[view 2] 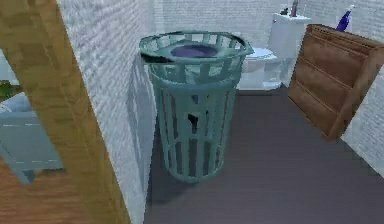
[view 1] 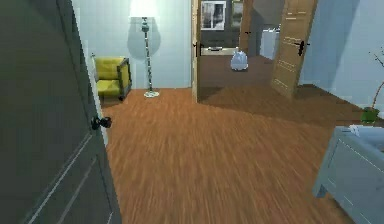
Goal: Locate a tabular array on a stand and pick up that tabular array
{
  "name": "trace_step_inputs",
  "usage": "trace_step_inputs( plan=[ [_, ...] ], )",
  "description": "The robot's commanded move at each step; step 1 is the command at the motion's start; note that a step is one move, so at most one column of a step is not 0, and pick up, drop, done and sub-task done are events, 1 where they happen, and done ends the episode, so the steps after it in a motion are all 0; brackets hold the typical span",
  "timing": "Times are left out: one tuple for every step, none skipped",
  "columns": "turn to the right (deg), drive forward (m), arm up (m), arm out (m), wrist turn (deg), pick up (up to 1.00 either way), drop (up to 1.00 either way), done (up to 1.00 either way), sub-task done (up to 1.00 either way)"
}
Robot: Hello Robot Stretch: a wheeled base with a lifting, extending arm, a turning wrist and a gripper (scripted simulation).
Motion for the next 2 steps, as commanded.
trace_step_inputs(
  plan=[
    [0.0,1.00,0.00,0.00,0.0,0.00,0.00,0.00,0.00],
    [3.0,0.00,0.00,0.00,0.0,0.00,0.00,0.00,0.00]
  ],
)
